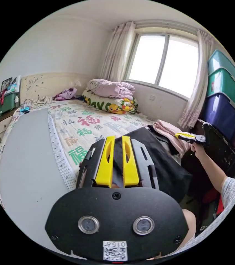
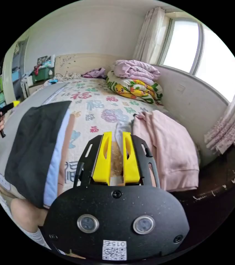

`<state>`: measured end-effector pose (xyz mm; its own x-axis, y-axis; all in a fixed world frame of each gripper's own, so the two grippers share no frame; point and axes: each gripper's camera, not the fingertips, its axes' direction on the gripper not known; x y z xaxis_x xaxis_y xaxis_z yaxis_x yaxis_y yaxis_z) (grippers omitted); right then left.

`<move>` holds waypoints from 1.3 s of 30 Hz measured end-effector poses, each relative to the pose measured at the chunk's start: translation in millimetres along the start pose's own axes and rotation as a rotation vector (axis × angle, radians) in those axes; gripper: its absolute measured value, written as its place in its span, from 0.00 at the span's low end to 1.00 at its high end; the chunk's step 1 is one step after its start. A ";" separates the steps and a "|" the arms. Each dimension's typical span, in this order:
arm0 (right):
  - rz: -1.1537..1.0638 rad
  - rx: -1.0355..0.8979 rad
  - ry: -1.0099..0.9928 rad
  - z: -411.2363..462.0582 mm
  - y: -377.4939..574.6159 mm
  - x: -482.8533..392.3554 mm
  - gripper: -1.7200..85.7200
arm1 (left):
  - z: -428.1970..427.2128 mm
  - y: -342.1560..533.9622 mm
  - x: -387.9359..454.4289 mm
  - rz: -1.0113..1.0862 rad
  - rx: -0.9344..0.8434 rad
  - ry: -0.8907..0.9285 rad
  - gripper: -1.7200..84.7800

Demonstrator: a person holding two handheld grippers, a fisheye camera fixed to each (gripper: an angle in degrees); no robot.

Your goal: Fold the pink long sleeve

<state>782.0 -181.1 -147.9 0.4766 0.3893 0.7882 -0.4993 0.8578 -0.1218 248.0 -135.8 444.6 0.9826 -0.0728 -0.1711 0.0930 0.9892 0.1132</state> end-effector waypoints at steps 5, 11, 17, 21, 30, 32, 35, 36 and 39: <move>0.059 -0.131 0.168 13.3 37.2 54.9 0.17 | 88.9 -8.8 79.6 0.049 -0.114 0.361 0.12; 0.195 -0.227 0.022 30.3 57.7 108.8 0.15 | 193.5 -5.7 160.0 -0.057 -0.308 0.670 0.16; 0.353 0.036 -0.204 -75.0 105.1 163.5 0.07 | 284.2 21.4 180.3 -0.152 -0.509 0.600 0.15; 0.365 0.218 -0.375 -159.0 144.0 185.5 0.05 | 312.6 32.1 170.8 -0.308 -0.473 0.637 0.16; 0.447 0.376 -0.525 -241.8 267.1 235.1 0.05 | 351.9 50.5 182.0 -0.331 -0.448 0.600 0.18; 0.463 0.379 -0.537 -245.7 293.7 244.9 0.05 | 359.2 56.9 181.0 -0.339 -0.492 0.638 0.15; 0.490 0.396 -0.563 -252.5 334.0 260.6 0.05 | 357.1 64.0 172.3 -0.409 -0.544 0.784 0.05; 0.501 0.414 -0.567 -259.6 347.7 267.0 0.05 | 351.0 63.4 169.4 -0.411 -0.525 0.786 0.04; 0.511 0.472 -0.559 -292.6 376.1 287.8 0.05 | 308.6 47.3 162.1 -0.331 -0.435 0.828 0.02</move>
<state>943.0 351.7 -143.4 -0.2465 0.3600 0.8998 -0.8591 0.3486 -0.3748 461.4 -140.0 724.3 0.4802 -0.4057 -0.7777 0.1123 0.9077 -0.4042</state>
